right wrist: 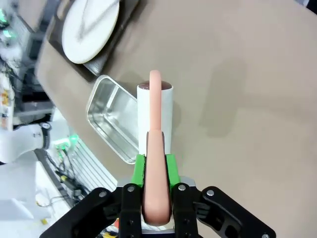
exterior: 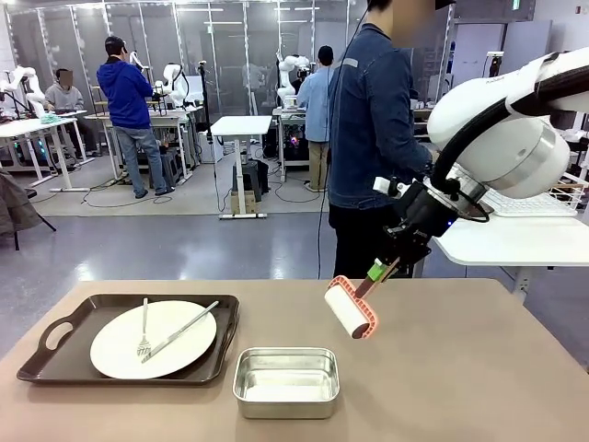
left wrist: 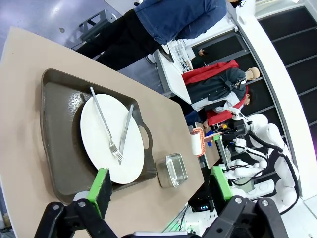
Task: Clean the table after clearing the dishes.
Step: When the left (or right) Handle tray is removed, use the left hand (or right hand) to clean the left (or right) side of the table with the Lint Roller.
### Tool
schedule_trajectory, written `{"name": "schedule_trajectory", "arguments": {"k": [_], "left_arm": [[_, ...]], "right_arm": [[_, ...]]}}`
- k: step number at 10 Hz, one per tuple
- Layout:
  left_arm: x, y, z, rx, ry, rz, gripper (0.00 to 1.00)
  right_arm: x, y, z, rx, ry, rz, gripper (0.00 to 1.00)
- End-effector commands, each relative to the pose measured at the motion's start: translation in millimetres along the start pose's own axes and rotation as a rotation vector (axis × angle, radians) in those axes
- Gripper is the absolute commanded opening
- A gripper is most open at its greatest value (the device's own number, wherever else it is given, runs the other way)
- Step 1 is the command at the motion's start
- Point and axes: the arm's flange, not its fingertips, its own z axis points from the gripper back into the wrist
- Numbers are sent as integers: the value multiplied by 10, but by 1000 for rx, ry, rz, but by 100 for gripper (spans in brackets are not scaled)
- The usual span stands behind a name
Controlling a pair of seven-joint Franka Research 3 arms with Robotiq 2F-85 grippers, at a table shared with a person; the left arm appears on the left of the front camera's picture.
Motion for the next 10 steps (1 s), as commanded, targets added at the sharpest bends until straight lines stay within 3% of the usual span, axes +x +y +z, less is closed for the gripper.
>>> {"name": "schedule_trajectory", "arguments": {"k": [1, 5, 10], "left_arm": [[-24, -7, 38, -5, 4, -4, 100], [-24, -7, 38, -5, 4, -4, 100], [-24, -7, 38, -5, 4, -4, 100]], "right_arm": [[75, -349, 46, 160, -97, -225, 21], [268, -885, -226, 192, -94, -424, 21], [129, -1292, -732, 163, -107, -431, 21]]}}
